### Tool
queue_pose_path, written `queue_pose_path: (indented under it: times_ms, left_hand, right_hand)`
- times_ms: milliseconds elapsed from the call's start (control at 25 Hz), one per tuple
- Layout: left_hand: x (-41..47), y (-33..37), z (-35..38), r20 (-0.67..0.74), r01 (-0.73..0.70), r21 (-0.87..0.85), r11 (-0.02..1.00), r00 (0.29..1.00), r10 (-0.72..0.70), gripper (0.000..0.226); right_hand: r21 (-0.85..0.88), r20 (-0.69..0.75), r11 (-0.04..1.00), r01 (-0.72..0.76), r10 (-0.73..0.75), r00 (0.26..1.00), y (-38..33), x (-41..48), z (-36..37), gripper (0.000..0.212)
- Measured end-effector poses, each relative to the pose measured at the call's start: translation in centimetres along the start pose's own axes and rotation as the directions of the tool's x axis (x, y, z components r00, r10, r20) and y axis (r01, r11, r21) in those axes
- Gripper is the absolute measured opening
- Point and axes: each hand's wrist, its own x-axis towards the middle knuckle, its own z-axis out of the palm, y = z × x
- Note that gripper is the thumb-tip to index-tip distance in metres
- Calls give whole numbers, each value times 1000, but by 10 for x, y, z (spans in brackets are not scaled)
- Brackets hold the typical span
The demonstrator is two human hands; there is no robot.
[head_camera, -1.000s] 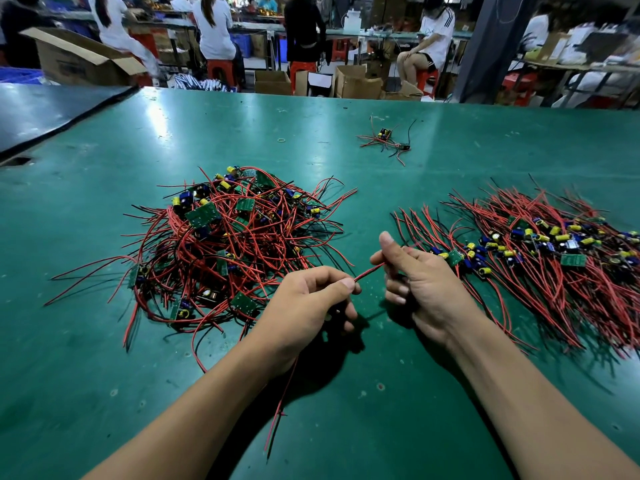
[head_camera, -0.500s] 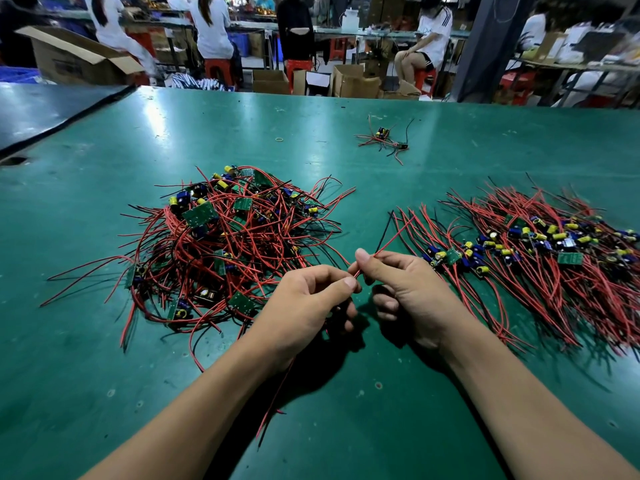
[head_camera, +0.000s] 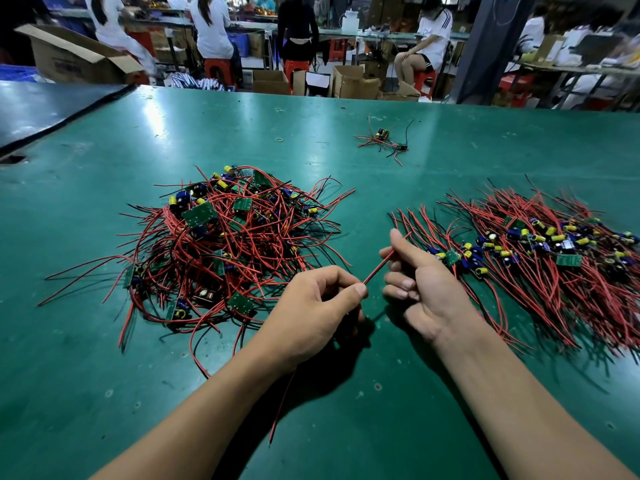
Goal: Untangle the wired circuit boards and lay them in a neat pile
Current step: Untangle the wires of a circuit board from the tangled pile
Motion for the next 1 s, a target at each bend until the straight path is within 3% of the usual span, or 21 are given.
queue_pose_path:
  times_ms: [120, 240, 360, 520, 720, 1000]
  left_hand:
    - [-1, 1, 0, 15, -7, 25, 1000, 1000, 7, 14]
    - [-1, 0, 1, 28, -9, 43, 999, 1000, 7, 14]
    - [-2, 0, 1, 27, 4, 39, 999, 1000, -6, 14]
    - [-2, -1, -3, -14, 10, -7, 1000, 1000, -10, 13]
    - [-3, -1, -2, -35, 11, -40, 999, 999, -13, 13]
    - [-4, 4, -1, -10, 35, -62, 997, 999, -36, 13]
  right_hand:
    - [187, 33, 973, -132, 128, 991, -8, 0, -3, 46]
    - [256, 82, 940, -227, 212, 974, -12, 0, -7, 46]
    - [184, 147, 944, -272, 247, 958, -10, -2, -7, 38]
    - [-24, 169, 976, -215, 215, 962, -13, -5, -10, 35]
    - [-34, 314, 926, -376, 367, 876, -21, -6, -20, 31]
    - [168, 100, 969, -179, 164, 981, -17, 1, -15, 33]
